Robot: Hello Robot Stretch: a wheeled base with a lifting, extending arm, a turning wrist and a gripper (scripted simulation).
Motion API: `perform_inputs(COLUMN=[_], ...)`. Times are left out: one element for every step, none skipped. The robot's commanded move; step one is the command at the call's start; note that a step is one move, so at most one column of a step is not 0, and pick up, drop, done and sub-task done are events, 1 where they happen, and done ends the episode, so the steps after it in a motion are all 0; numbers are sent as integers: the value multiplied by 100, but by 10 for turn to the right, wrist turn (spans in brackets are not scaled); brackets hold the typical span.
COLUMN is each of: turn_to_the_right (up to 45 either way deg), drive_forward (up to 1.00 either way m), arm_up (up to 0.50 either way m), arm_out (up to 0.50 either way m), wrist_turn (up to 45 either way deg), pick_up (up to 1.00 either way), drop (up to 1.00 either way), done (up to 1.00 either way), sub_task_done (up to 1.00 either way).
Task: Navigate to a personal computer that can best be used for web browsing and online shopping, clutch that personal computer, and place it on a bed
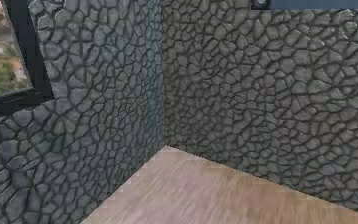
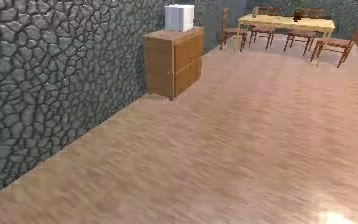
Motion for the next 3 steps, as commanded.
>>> perform_inputs(turn_to_the_right=[450,450,450], drive_forward=[0,0,0], arm_up=[0,0,0], arm_out=[0,0,0], wrist_turn=[0,0,0], pick_up=[0,0,0], drop=[0,0,0], done=[0,0,0], sub_task_done=[0,0,0])
